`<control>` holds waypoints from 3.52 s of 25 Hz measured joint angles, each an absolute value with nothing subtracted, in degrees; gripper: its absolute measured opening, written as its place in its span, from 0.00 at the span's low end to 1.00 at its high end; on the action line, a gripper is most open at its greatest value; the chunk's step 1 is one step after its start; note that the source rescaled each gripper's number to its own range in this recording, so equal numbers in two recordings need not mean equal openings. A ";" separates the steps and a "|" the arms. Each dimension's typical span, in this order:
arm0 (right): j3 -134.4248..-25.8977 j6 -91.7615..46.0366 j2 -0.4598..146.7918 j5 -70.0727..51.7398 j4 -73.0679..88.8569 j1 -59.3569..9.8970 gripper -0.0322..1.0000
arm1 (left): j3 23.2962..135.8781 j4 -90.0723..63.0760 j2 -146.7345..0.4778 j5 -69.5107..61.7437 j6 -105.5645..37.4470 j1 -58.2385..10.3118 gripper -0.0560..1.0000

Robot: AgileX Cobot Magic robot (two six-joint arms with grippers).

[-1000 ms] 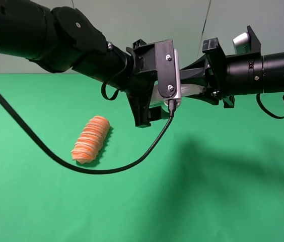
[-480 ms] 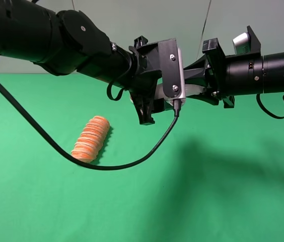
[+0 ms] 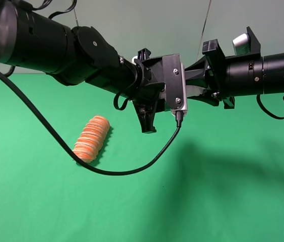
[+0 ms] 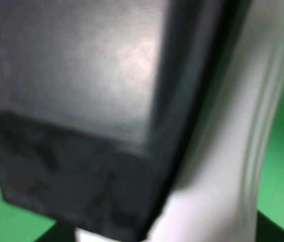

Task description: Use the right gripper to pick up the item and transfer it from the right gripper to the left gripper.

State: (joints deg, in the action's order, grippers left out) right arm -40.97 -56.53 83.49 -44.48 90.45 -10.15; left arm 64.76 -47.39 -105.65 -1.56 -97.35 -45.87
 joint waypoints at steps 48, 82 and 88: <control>-46.15 -48.32 71.73 -18.15 74.59 -10.15 1.00 | 64.76 -47.39 -105.71 -2.30 -96.97 -45.87 0.05; -32.33 -2.07 7.36 -57.63 3.98 -10.15 1.00 | 64.76 -47.28 -105.72 -2.91 -94.77 -45.87 0.05; -28.63 -1.64 0.37 -58.04 3.98 -10.15 1.00 | 64.76 -47.28 -105.72 -2.91 -94.77 -45.87 0.05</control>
